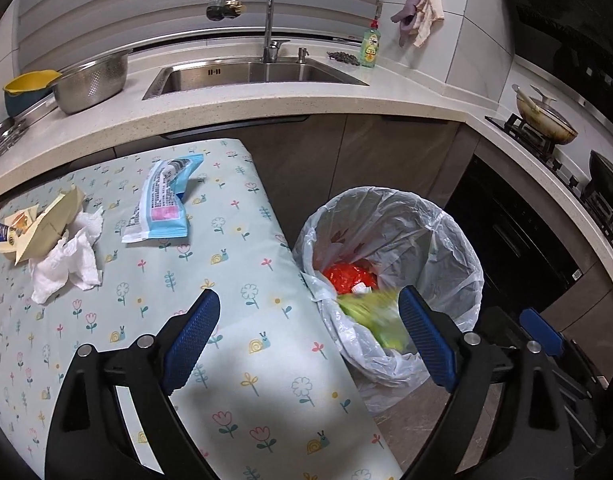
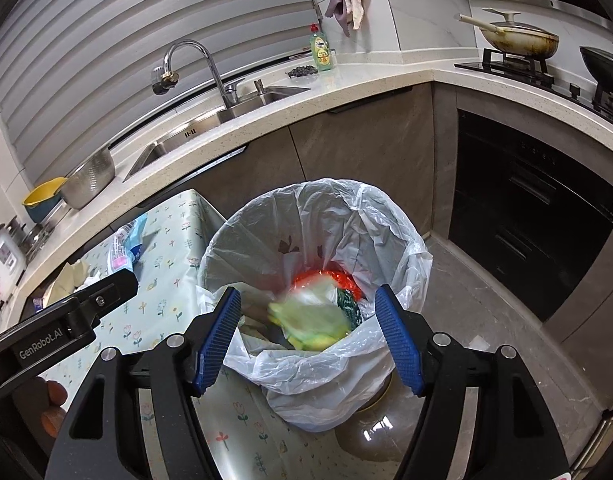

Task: Collect trash
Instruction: 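Open both tools to drop the milk carton and wipes pack into the bin, then move both tools back over the table toward the white tissue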

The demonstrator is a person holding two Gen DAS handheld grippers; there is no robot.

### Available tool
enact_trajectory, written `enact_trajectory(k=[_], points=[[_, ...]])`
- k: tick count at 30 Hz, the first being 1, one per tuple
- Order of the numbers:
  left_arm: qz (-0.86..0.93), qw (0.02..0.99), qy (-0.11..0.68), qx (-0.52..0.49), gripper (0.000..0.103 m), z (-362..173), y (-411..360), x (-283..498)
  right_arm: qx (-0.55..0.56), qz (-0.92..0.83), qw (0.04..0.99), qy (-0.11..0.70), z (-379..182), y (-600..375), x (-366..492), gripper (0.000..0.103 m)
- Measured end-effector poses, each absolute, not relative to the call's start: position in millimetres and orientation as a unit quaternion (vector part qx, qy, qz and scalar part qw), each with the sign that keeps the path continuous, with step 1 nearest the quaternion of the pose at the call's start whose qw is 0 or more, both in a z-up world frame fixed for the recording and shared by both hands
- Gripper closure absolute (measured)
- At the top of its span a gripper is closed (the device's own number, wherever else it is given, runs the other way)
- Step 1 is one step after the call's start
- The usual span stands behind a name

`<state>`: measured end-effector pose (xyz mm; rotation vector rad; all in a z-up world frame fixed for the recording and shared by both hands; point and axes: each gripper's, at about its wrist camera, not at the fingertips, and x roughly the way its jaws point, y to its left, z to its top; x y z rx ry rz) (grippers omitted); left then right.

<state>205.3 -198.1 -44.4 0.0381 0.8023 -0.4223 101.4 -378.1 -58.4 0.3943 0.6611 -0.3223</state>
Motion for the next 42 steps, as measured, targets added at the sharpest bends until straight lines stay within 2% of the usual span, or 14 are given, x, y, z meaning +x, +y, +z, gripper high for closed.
enact_trajectory(k=[11, 34, 42], points=[[-0.172, 0.907, 0.385, 0.004, 0.016, -38.7, -150.0, 198.0, 0.178, -0.127, 0.924, 0.313, -40.3, -346.2, 105.1, 0.036], [-0.070, 0.916, 0.392, -0.038, 0.016, -40.3, 25.6, 160.7, 0.144, -0.039, 0.933, 0.327, -26.1, -214.3, 111.0, 0.036], [-0.060, 0.915, 0.395, -0.059, 0.016, -44.3, 60.1, 142.8, 0.120, -0.025, 0.934, 0.336, -25.6, -181.8, 108.7, 0.036]])
